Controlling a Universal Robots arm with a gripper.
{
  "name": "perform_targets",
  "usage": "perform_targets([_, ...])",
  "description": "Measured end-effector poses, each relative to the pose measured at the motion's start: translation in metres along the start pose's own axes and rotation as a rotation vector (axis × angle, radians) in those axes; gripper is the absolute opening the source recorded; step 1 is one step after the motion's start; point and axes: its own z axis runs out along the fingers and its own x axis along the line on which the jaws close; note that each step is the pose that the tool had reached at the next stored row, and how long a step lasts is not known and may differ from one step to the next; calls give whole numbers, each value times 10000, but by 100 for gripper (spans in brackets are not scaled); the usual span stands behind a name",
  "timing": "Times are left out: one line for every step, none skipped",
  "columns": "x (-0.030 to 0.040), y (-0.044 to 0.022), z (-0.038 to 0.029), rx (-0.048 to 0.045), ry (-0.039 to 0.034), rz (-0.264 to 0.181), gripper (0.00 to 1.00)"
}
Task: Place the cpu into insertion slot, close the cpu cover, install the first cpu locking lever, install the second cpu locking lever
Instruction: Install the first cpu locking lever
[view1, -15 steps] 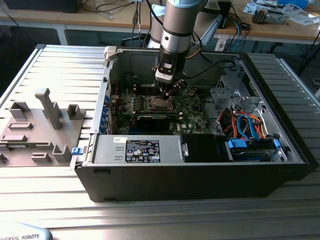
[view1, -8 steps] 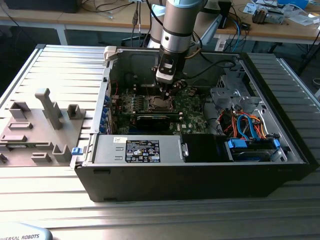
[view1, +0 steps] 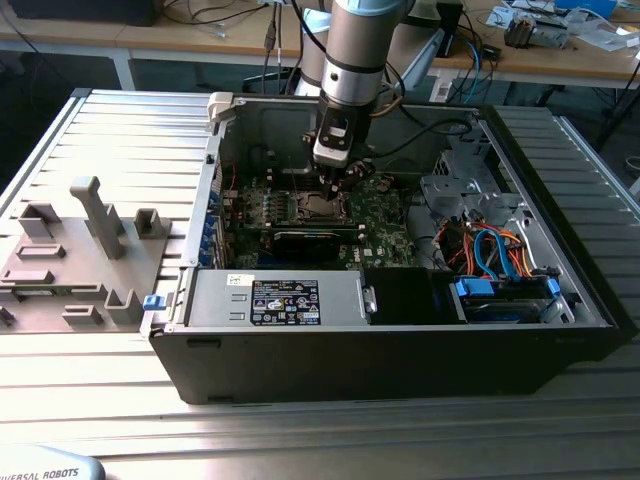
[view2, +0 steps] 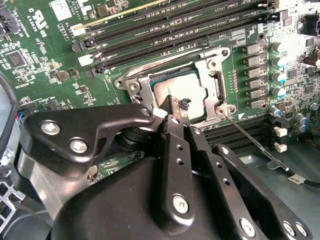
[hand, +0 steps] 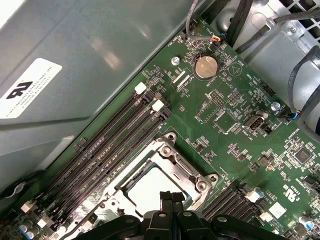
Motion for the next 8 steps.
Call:
perform_targets([0,0,0,0,-2,-21,11])
perform_targets([0,0,0,0,-3,-39,11])
perform_targets([0,0,0,0,-4,-61,11])
perform_targets([0,0,0,0,-6,-79,11])
perform_targets([0,0,0,1,-6,-96,11])
perform_targets([0,0,0,1,-8,-114,11])
perform_targets([0,0,0,1,-9,-137,11])
perform_targets([0,0,0,1,-11,-154,11])
